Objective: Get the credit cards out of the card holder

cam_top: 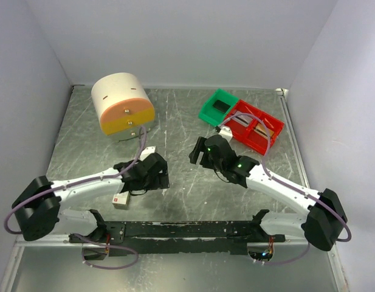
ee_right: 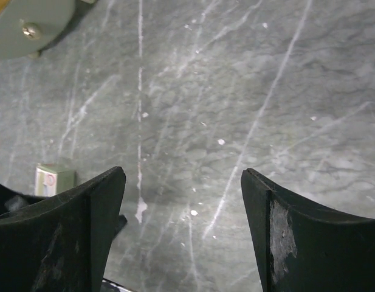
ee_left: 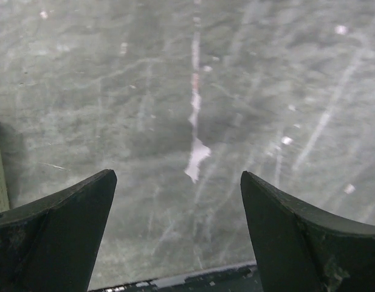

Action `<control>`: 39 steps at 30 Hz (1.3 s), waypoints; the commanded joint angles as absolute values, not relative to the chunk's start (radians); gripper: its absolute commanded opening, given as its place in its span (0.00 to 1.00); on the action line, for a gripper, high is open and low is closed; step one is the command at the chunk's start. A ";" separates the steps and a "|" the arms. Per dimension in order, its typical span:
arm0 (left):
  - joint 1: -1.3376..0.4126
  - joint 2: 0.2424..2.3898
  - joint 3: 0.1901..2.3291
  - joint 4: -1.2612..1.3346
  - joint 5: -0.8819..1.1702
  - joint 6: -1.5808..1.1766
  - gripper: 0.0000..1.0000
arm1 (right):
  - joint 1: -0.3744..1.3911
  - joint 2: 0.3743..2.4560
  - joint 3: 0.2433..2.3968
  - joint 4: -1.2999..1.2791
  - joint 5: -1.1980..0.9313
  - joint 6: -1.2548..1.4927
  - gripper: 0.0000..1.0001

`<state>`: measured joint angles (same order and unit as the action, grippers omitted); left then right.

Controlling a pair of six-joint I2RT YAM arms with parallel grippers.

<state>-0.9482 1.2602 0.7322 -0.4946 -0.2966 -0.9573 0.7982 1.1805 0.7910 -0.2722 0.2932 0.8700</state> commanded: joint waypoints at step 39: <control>-0.350 1.561 1.033 -0.213 -0.335 -0.598 0.95 | 0.790 1.190 0.835 -0.526 0.338 0.814 0.80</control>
